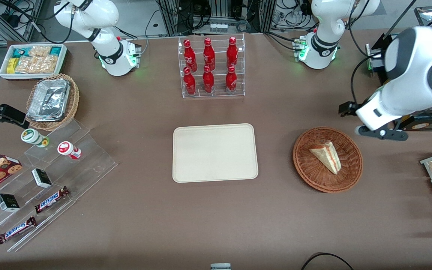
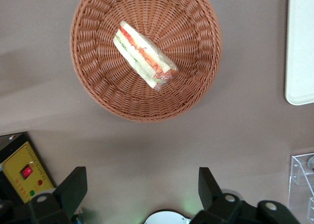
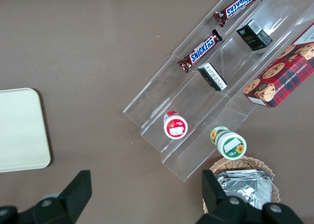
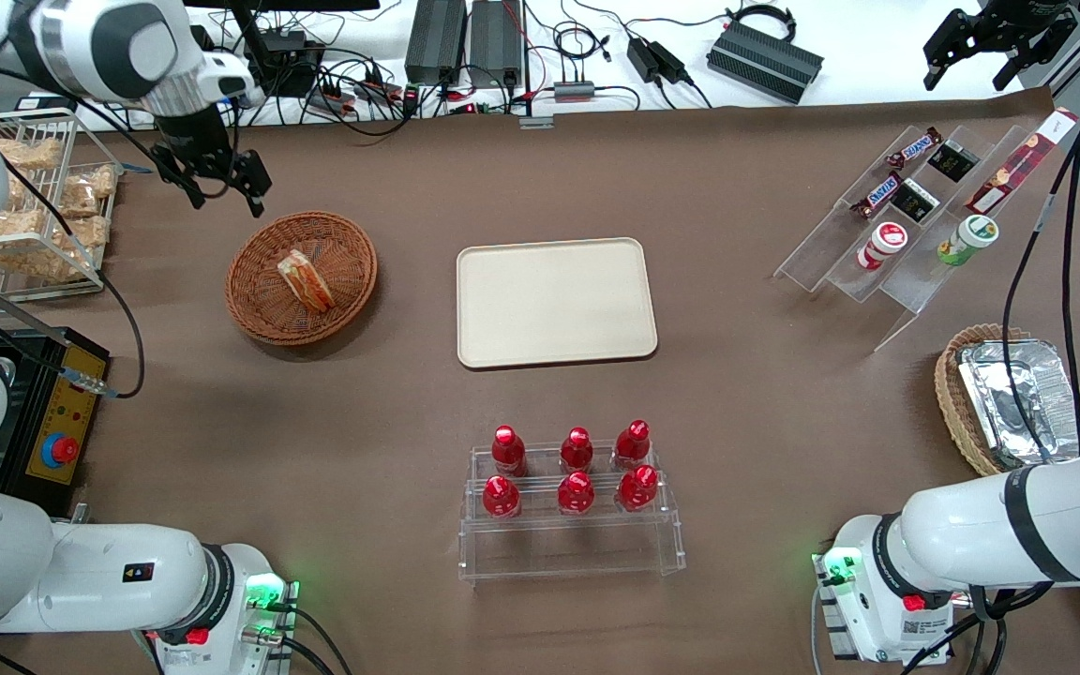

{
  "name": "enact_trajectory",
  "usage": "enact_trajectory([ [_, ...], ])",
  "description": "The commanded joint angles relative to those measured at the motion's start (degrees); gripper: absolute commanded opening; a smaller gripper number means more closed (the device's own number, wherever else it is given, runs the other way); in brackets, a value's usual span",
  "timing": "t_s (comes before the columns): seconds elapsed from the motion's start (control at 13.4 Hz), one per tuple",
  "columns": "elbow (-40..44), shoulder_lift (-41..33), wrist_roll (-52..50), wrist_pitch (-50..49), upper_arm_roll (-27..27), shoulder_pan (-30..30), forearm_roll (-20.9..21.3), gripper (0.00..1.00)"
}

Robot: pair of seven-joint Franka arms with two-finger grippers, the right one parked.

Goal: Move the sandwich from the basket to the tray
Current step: 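Move the open left gripper over the wrapped sandwich in the basket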

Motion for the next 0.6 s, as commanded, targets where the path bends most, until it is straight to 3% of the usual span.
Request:
enact_trajectory([
  [0.0,-6.9,-1.3,1.0,7.9,-0.1,0.4,-0.1,1.0],
  [0.22,-11.6,-1.1,-1.3,16.0,-0.1,0.5,-0.1,1.0],
  [0.52,-17.0,-0.1,-19.7,27.9,-0.1,0.4,-0.1,1.0],
])
